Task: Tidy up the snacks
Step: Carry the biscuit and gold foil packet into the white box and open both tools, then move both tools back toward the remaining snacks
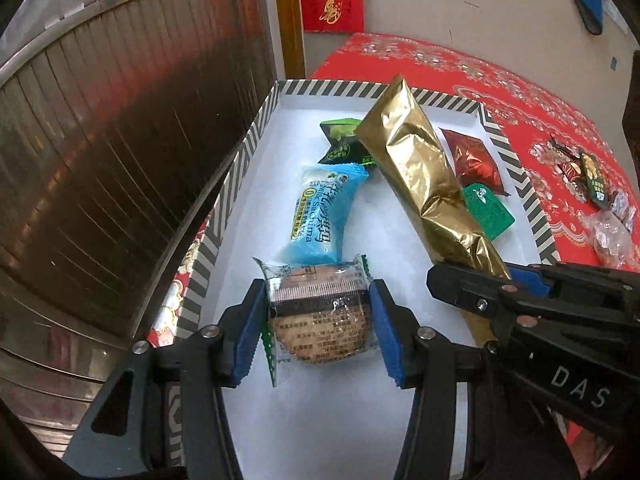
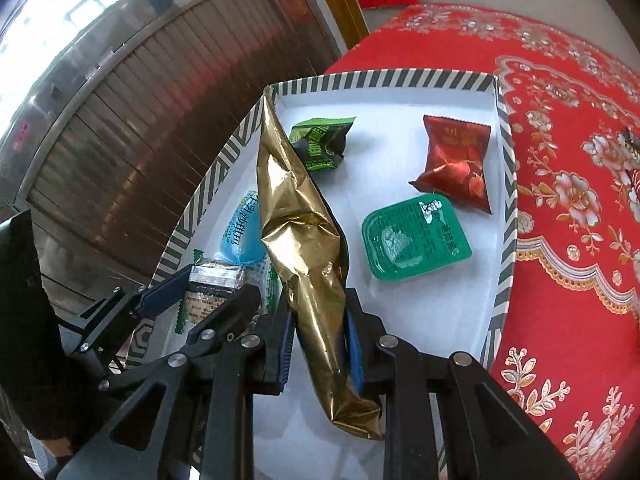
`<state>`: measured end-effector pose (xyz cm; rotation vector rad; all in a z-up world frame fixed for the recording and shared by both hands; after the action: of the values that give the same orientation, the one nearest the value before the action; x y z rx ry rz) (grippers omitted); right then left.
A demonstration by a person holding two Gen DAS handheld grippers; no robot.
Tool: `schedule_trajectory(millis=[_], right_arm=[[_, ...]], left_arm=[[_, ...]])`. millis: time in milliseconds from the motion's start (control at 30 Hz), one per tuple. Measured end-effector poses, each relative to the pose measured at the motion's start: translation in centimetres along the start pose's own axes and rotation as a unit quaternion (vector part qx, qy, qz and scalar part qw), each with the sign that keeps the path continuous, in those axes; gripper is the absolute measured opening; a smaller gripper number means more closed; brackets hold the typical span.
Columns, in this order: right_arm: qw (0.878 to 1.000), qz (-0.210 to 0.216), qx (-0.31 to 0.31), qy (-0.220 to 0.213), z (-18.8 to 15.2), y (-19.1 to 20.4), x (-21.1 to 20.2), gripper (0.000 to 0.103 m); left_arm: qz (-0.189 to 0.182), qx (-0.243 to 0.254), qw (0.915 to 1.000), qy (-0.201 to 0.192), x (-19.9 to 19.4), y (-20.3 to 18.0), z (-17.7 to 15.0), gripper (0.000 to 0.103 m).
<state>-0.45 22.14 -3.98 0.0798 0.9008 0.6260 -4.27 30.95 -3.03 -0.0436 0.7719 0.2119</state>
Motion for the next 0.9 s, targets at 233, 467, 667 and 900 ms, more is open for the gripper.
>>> schedule_trajectory(millis=[233, 467, 667, 900], right_arm=[[1.000, -0.018, -0.016, -0.012, 0.1, 0.0, -0.8, 0.038], [0.999, -0.021, -0.027, -0.032, 0.4, -0.2, -2.3, 0.052], [0.998, -0.010, -0.022, -0.054, 1.0, -0.2, -4.2, 0.058], [0.997, 0.001, -0.002, -0.081, 1.3, -1.7, -6.9, 0.061]], left_arm=[[0.012, 0.004, 0.9999, -0.006, 0.0, 0.3, 0.0, 0.057], [0.015, 0.003, 0.9999, -0.007, 0.0, 0.2, 0.0, 0.072], [0.022, 0.018, 0.9990, -0.034, -1.5, -0.2, 0.8, 0.081], [0.024, 0.028, 0.9971, -0.067, -3.6, -1.2, 2.4, 0.086]])
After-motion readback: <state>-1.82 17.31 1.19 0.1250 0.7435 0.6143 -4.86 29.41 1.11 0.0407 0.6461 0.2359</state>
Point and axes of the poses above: each gripper's, at about its wrist camera, not at the fingertips, and x roughly the way its jaws point, y to its left, z to its top, the point moved 7 cm from there along x, roughly the way its jaws point, and after that the axes turned 11 degrees about -y, right-handed, at the moved point
